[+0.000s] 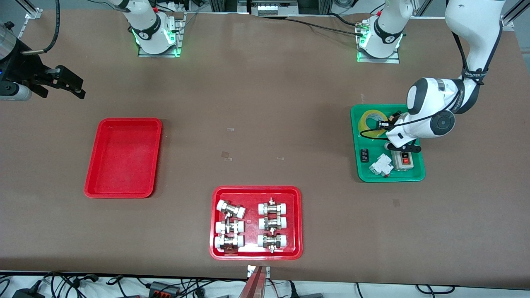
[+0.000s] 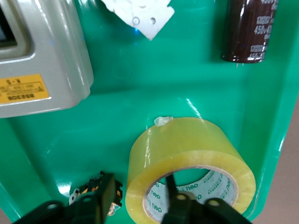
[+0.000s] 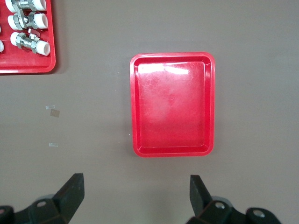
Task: Left arm passes tape to right arm into tray
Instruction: 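Lower the left gripper onto the yellow tape roll in the green tray, then grasp the tape roll rim with the left gripper and lift it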
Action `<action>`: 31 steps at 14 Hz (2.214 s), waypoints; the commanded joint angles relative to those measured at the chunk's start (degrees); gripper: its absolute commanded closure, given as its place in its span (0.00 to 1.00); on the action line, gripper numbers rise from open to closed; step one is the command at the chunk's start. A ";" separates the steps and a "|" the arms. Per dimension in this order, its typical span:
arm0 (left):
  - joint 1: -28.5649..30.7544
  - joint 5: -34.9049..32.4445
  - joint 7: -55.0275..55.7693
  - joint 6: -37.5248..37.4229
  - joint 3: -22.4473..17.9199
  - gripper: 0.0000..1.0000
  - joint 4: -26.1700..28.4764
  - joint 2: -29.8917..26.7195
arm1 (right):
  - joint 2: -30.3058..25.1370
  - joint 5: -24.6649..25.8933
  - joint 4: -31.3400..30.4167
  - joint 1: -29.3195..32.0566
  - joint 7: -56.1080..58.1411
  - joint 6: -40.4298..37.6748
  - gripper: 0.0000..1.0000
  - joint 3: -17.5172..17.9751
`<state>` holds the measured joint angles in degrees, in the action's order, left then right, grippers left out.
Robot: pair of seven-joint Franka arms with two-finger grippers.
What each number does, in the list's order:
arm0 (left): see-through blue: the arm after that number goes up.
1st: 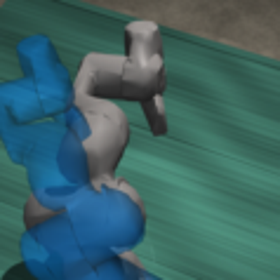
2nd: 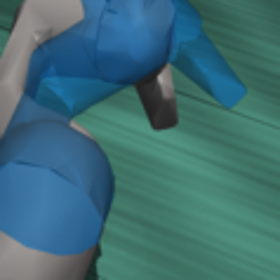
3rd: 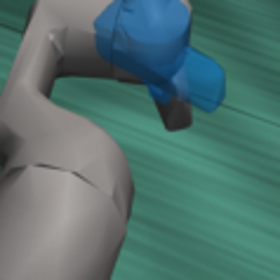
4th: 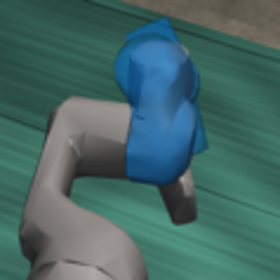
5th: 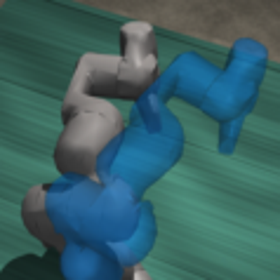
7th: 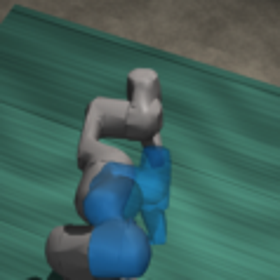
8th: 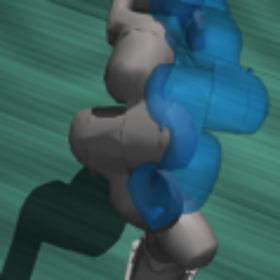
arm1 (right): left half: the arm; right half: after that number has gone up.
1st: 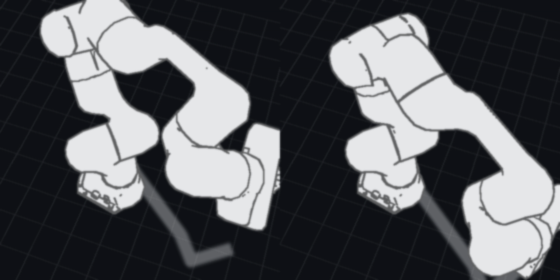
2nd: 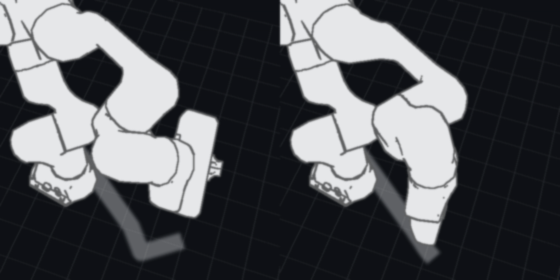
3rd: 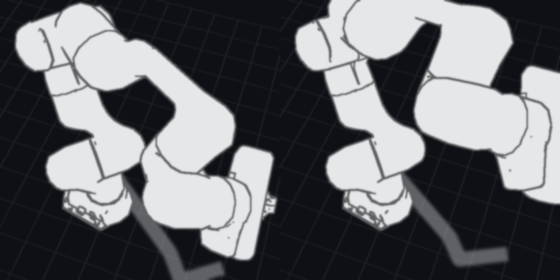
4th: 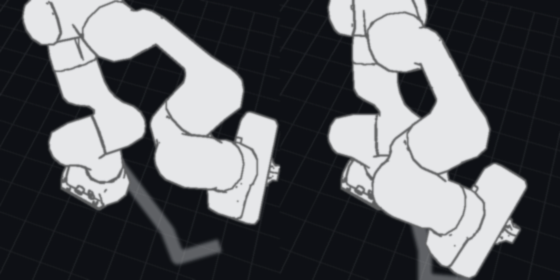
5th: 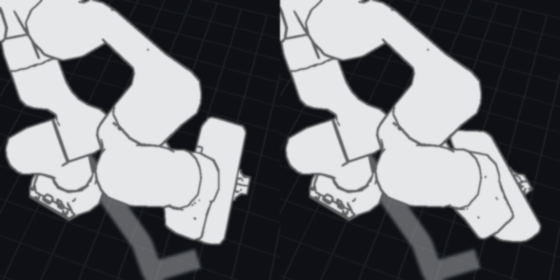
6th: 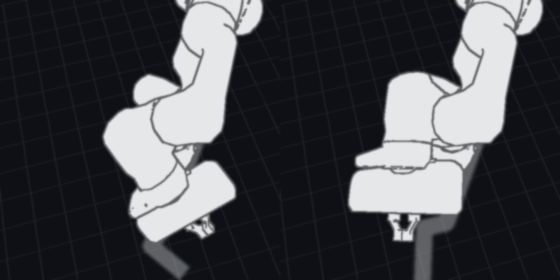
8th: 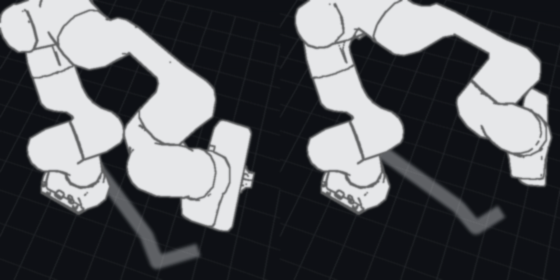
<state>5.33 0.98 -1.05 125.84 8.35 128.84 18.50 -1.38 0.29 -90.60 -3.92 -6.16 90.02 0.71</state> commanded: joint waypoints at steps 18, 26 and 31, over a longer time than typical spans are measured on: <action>-5.39 6.83 -1.33 -40.85 5.62 1.00 -47.54 -1.20 | 0.67 -0.12 0.34 0.23 0.89 -2.04 0.00 0.17; -24.21 16.30 29.21 -20.24 5.71 1.00 -60.29 17.78 | 3.48 -2.13 0.34 0.23 1.67 -7.05 0.00 0.44; -27.21 41.45 34.09 -6.75 5.53 1.00 -60.20 21.93 | 7.96 -20.13 0.43 0.66 2.56 -3.90 0.00 0.17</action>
<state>-21.14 37.20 30.67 118.36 14.19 71.59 39.67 4.26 -14.80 -90.85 -3.89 -4.93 84.78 0.76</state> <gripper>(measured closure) 0.784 0.000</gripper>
